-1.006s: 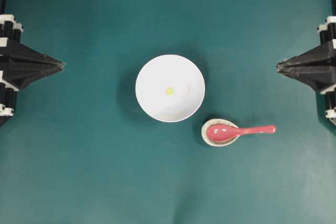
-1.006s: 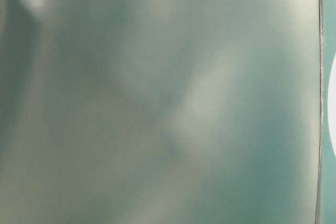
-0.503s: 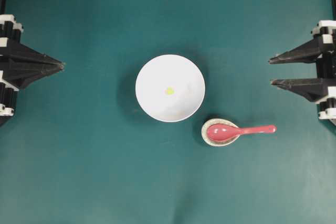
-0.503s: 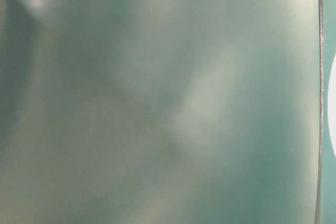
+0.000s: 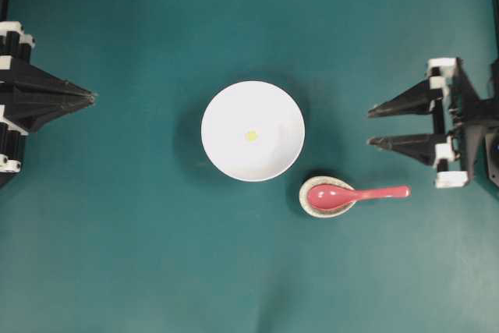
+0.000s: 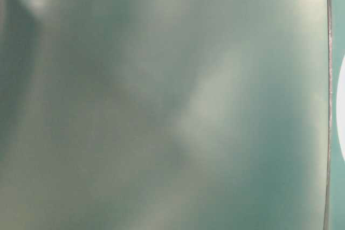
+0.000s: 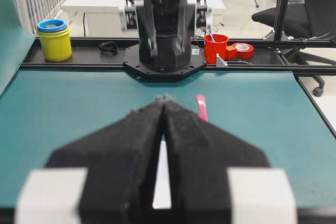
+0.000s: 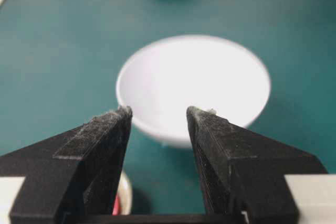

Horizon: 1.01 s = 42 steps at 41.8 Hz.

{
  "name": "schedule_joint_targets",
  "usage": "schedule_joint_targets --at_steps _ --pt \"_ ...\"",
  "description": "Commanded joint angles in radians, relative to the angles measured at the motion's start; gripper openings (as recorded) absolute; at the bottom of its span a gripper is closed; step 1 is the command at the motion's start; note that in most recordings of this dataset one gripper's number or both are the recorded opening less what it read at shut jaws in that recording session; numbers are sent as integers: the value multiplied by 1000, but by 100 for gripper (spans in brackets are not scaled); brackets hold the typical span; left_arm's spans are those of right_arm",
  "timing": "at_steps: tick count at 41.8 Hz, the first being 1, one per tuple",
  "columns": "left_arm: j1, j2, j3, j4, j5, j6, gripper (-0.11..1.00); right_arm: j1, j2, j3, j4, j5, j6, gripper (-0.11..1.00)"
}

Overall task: Scoop the yellow hexagonal prism block from the bowl with a spoon using the right arm.
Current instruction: 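Move the right gripper toward the red spoon handle in the spoon rest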

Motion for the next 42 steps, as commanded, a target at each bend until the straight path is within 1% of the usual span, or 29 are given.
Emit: schedule_joint_targets --at_steps 1,9,13,16,25,34,42 --pt "2 9 -15 3 -5 0 1 20 60 6 2 -75 12 53" --pt "0 11 -15 3 -5 0 1 84 189 51 6 -270 40 53" --pt "0 11 -15 3 -5 0 1 115 255 78 21 -362 51 52" --pt "2 11 -15 3 -5 0 1 137 302 95 43 -420 57 52" --pt "0 11 -15 3 -5 0 1 233 451 123 140 -591 60 52" --pt "2 11 -15 3 -2 0 1 344 624 114 272 -727 60 52" --pt "2 11 -15 3 6 2 1 422 721 101 354 -795 63 52"
